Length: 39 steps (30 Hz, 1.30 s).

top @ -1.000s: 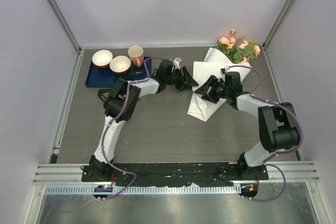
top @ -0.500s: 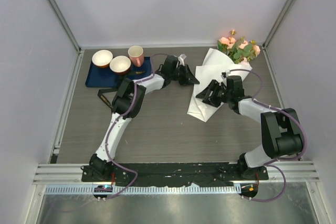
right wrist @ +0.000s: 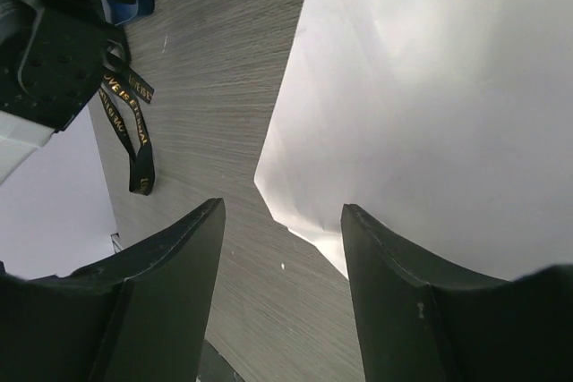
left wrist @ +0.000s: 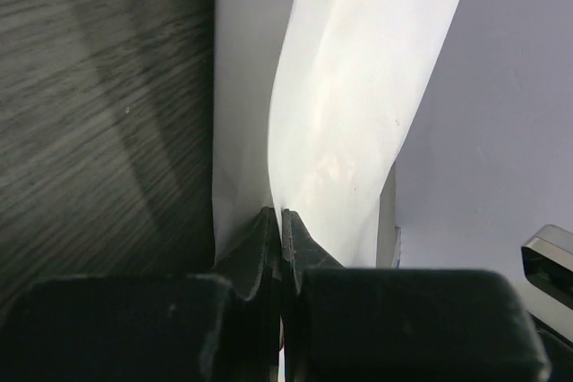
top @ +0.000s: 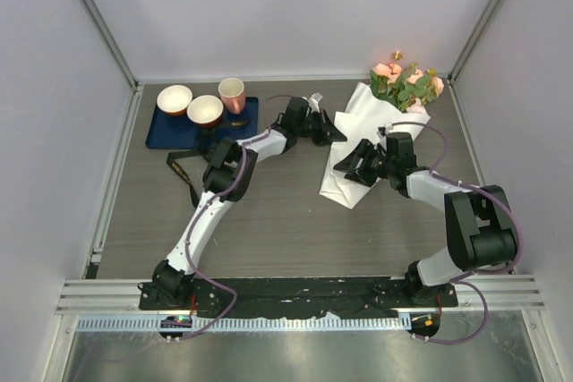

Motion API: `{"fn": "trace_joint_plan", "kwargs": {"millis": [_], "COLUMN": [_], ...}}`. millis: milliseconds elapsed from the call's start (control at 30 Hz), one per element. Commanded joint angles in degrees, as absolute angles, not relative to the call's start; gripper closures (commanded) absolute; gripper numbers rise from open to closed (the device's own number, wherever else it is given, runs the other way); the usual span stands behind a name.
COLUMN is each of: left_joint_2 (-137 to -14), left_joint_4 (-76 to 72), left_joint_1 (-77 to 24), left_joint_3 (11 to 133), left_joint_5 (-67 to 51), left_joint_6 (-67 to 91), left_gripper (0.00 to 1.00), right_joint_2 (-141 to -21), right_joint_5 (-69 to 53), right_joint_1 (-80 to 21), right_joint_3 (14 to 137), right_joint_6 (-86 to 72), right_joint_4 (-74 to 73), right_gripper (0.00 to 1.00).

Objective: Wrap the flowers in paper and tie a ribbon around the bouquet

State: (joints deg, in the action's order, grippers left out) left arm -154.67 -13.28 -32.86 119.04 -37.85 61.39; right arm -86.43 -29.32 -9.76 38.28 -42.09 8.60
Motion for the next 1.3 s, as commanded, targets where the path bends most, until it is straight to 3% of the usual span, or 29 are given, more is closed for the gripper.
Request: {"fn": "trace_joint_plan", "kwargs": {"millis": [0, 133, 300, 567, 733, 867, 1033, 1133, 1267], "left_joint_2": [-155.04, -157.57, -161.54, -163.21, -162.25, -162.25, -162.16, -162.68, -162.86], "left_joint_4": [-18.88, -20.66, -19.77, -20.30, -19.60, -19.42, -18.99, -18.54, -16.88], "left_joint_1": [-33.57, -34.45, -34.63, -34.54, -34.19, -33.75, -33.40, -33.49, -33.40], "left_joint_3": [123.31, 127.52, 134.20, 133.25, 131.49, 131.05, 131.13, 132.36, 133.59], "left_joint_5": [-37.89, -36.12, -35.77, -36.21, -36.04, -35.51, -35.07, -35.16, -35.42], "left_joint_6": [62.66, 63.28, 64.33, 65.57, 64.86, 64.78, 64.78, 65.04, 64.43], "left_gripper": [1.00, 1.00, 1.00, 1.00, 1.00, 1.00, 1.00, 1.00, 1.00], "right_joint_2": [-83.05, -85.43, -87.10, -91.49, -87.99, -85.43, -90.77, -93.42, -97.02], "right_joint_5": [-29.27, -30.50, -30.50, -29.88, -30.50, -29.44, -29.88, -30.15, -30.67], "right_joint_1": [-10.02, -10.46, -10.72, -10.72, -10.55, -8.97, -8.26, -8.26, -8.26], "right_joint_3": [39.90, 39.73, 39.73, 40.43, 41.66, 43.41, 47.02, 47.29, 46.58], "right_joint_6": [-41.13, -42.71, -43.42, -41.57, -39.30, -37.79, -36.92, -37.44, -37.53], "right_joint_4": [8.70, 10.81, 12.57, 13.01, 10.12, 7.56, 7.03, 9.92, 12.48], "right_gripper": [0.38, 0.41, 0.52, 0.57, 0.56, 0.49, 0.48, 0.55, 0.72]}}
